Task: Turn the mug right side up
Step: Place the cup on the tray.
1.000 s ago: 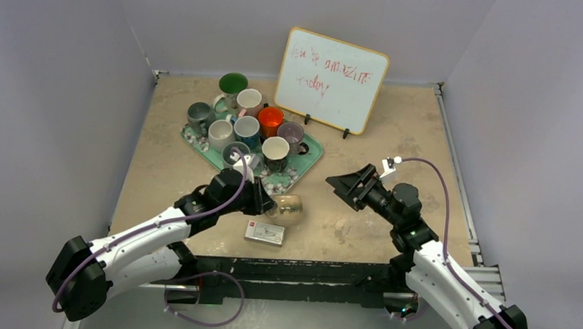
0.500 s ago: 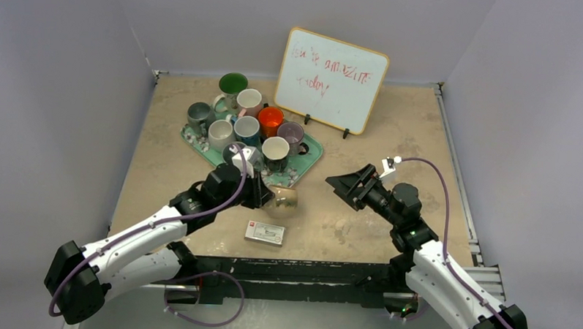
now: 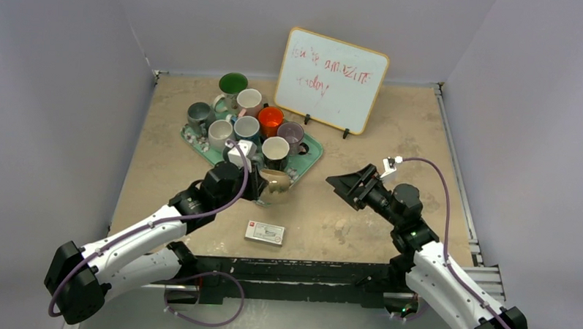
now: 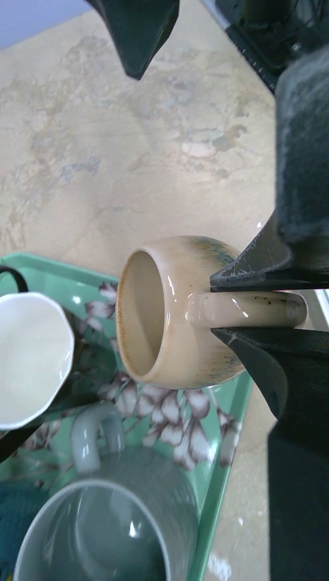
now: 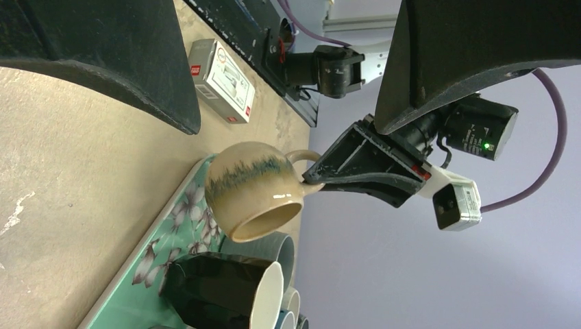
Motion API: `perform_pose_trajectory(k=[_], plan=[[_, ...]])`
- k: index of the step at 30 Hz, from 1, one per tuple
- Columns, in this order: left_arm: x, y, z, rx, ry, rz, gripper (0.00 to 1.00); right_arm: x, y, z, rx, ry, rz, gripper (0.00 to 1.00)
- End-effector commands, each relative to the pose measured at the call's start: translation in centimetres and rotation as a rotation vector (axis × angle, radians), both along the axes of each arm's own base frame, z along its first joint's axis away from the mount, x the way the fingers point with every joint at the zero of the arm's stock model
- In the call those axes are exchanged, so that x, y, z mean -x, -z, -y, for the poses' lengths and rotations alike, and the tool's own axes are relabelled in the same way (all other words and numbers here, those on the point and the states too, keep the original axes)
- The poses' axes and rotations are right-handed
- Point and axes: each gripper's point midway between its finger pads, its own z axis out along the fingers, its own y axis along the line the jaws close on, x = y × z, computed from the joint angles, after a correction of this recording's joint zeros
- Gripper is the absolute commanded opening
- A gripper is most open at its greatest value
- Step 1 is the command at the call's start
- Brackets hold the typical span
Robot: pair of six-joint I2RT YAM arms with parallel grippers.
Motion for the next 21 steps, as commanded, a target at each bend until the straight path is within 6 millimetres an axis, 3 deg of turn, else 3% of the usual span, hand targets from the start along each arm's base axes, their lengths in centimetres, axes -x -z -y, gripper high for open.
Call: perform_pose_trajectory(k=[1, 13, 18, 21], plan=[[-2.9, -5.3, -0.2, 0.081, -0.082, 0.216, 0.0, -0.3, -1.2, 0.2, -0.012, 0.011, 0.054, 0.99], [-2.4, -1.9, -1.1, 0.038, -0.119, 0.145, 0.0, -0.7, -0.9, 0.1, -0.002, 0.015, 0.047, 0.99], [-1.1, -0.2, -1.3, 0.001, -0.091, 0.053, 0.0, -0.9, -0.6, -0.1, 0.004, 0.012, 0.039, 0.99], [-0.1, 1.0, -1.4, -0.009, -0.078, -0.011, 0.07, -1.1, -0.5, -0.2, 0.003, 0.009, 0.035, 0.99]])
